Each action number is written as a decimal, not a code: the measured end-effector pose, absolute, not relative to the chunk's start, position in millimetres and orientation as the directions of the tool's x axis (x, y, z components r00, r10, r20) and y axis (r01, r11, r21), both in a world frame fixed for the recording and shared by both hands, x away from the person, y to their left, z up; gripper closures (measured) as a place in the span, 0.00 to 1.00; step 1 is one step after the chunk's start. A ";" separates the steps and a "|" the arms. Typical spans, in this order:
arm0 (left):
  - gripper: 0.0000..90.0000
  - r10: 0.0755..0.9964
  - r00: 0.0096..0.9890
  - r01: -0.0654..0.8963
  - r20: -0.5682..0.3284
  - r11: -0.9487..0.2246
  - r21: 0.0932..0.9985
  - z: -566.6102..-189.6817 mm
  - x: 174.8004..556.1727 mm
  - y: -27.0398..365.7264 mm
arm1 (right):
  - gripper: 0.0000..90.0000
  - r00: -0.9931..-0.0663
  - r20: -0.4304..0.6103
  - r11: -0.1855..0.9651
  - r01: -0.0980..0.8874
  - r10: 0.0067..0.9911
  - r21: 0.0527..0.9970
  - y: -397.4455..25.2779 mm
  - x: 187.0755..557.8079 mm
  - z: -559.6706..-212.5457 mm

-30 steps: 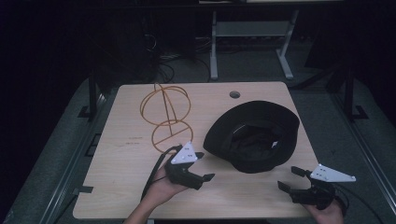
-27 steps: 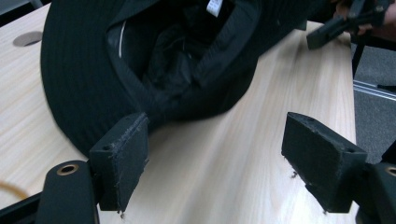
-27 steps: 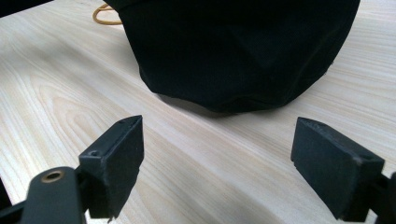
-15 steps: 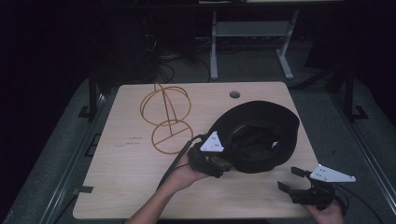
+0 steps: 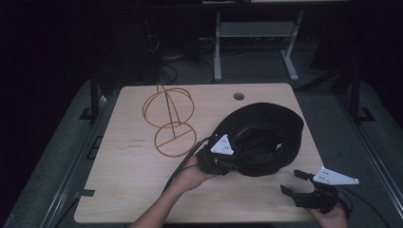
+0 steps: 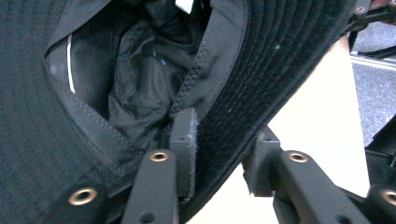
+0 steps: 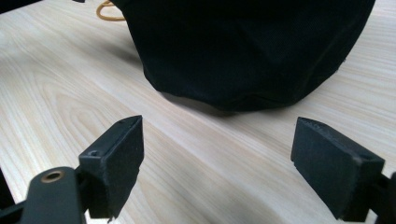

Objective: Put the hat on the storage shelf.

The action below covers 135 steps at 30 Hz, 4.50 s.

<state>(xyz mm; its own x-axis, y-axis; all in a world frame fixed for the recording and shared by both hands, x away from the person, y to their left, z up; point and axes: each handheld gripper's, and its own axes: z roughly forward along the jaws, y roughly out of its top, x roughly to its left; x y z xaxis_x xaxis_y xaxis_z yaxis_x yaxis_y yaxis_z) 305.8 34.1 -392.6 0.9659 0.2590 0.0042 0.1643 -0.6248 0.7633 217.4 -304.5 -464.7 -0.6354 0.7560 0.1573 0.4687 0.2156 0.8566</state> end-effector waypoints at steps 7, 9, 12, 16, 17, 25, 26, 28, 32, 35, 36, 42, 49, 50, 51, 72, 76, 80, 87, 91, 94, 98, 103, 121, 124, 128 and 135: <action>0.88 0.245 0.969 0.174 -0.033 -0.580 0.796 -390.4 302.6 42.7 | 0.18 -0.640 0.165 0.200 0.458 0.751 0.866 -298.5 220.9 -460.8; 0.90 0.243 0.969 0.178 -0.043 -0.569 0.803 -389.6 302.0 45.6 | 0.18 -0.642 0.160 0.199 0.449 0.750 0.871 -296.3 222.5 -458.2; 0.92 0.238 0.969 0.194 -0.071 -0.543 0.817 -386.9 301.9 50.9 | 0.18 -0.648 0.163 0.187 0.437 0.744 0.880 -294.1 226.9 -453.3; 0.95 0.235 0.967 0.207 -0.097 -0.507 0.836 -382.3 302.3 56.4 | 0.17 -0.659 0.166 0.173 0.418 0.733 0.892 -289.8 236.1 -445.7; 0.95 0.235 0.967 0.209 -0.100 -0.503 0.838 -381.5 302.5 57.6 | 0.17 -0.663 0.161 0.173 0.408 0.731 0.896 -288.6 239.2 -444.4; 0.95 0.230 0.965 0.226 -0.126 -0.484 0.846 -382.1 303.2 64.3 | 0.16 -0.685 0.179 0.159 0.400 0.707 0.903 -275.5 264.4 -438.5; 0.95 0.230 0.965 0.226 -0.126 -0.484 0.846 -382.1 303.2 64.3 | 0.16 -0.685 0.179 0.159 0.400 0.707 0.903 -275.5 264.4 -438.5; 0.95 0.225 0.967 0.219 -0.120 -0.492 0.843 -383.0 302.6 65.1 | 0.16 -0.693 0.186 0.157 0.399 0.696 0.904 -271.3 271.5 -438.6; 0.95 0.226 0.966 0.222 -0.123 -0.491 0.842 -384.5 302.0 65.7 | 0.18 -0.695 0.214 0.144 0.418 0.687 0.897 -267.1 282.2 -443.5; 0.95 0.222 0.967 0.220 -0.121 -0.500 0.838 -385.3 302.2 65.5 | 0.22 -0.701 0.210 0.159 0.422 0.682 0.892 -264.0 285.2 -446.4; 0.95 0.222 0.968 0.217 -0.118 -0.502 0.837 -385.6 302.1 65.1 | 0.25 -0.700 0.211 0.167 0.429 0.682 0.888 -262.3 285.8 -447.8; 0.95 0.219 0.969 0.215 -0.118 -0.501 0.838 -387.8 302.0 61.8 | 0.50 -0.734 0.206 0.205 0.428 0.647 0.880 -251.8 288.5 -456.3; 0.95 0.217 0.970 0.210 -0.113 -0.507 0.836 -388.0 301.7 61.2 | 0.77 -0.736 0.208 0.209 0.431 0.644 0.878 -242.6 293.7 -463.2; 0.95 0.217 0.970 0.210 -0.112 -0.506 0.836 -388.0 301.7 61.3 | 0.80 -0.735 0.200 0.216 0.430 0.647 0.877 -240.8 293.5 -463.9; 0.95 0.219 0.970 0.210 -0.111 -0.506 0.837 -387.9 301.6 61.3 | 0.85 -0.736 0.190 0.224 0.424 0.649 0.878 -239.2 293.4 -464.6; 0.59 0.278 0.960 0.148 0.007 -0.533 0.833 -373.6 280.7 81.9 | 0.98 -0.701 0.160 0.123 0.335 0.695 0.934 -270.5 262.2 -430.5; 0.57 0.308 0.950 0.138 0.040 -0.535 0.833 -374.9 274.2 91.7 | 0.98 -0.702 0.125 0.130 0.299 0.702 0.945 -275.1 256.5 -417.9; 0.56 0.338 0.940 0.152 0.039 -0.520 0.840 -377.5 271.1 105.0 | 0.98 -0.702 0.093 0.145 0.272 0.706 0.951 -276.4 252.4 -402.7; 0.52 0.384 0.923 0.197 0.012 -0.499 0.844 -389.7 269.3 126.6 | 0.98 -0.714 0.037 0.183 0.229 0.699 0.956 -270.3 250.6 -379.2; 0.50 0.403 0.915 0.210 0.010 -0.496 0.842 -395.5 267.5 136.3 | 0.98 -0.720 0.002 0.208 0.203 0.694 0.957 -266.2 253.2 -364.4; 0.50 0.406 0.914 0.209 0.018 -0.507 0.836 -399.2 266.8 140.5 | 0.99 -0.723 -0.012 0.213 0.187 0.690 0.959 -263.9 254.6 -353.7; 0.49 0.423 0.906 0.223 0.011 -0.500 0.837 -408.0 265.7 150.8 | 0.99 -0.732 -0.040 0.237 0.168 0.681 0.957 -257.5 257.3 -338.5; 0.48 0.437 0.900 0.230 0.009 -0.492 0.840 -411.5 264.8 157.5 | 0.98 -0.742 -0.054 0.244 0.150 0.669 0.958 -249.2 262.9 -321.6; 0.46 0.432 0.902 0.225 0.006 -0.480 0.848 -419.1 262.8 166.0 | 0.98 -0.773 -0.063 0.245 0.121 0.632 0.962 -219.6 292.1 -258.5; 0.45 0.426 0.905 0.221 0.006 -0.480 0.849 -421.1 261.3 164.1 | 0.98 -0.775 -0.073 0.253 0.115 0.628 0.961 -214.5 297.3 -247.9; 0.45 0.416 0.910 0.215 0.010 -0.490 0.844 -422.0 260.1 161.9 | 0.98 -0.778 -0.087 0.263 0.103 0.622 0.959 -206.1 302.9 -233.8; 0.45 0.398 0.917 0.204 0.014 -0.500 0.842 -425.5 257.7 157.4 | 0.98 -0.795 -0.100 0.269 0.082 0.598 0.960 -185.1 313.9 -211.4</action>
<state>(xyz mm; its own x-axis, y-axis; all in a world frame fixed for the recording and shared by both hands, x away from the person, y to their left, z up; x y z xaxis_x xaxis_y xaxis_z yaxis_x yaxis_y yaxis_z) 257.7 157.4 -425.5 0.9171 0.3985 0.0144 0.2041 -0.5002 0.8415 313.9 -185.1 -211.4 -0.7950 0.5983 -0.0998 0.0823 0.2693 0.9595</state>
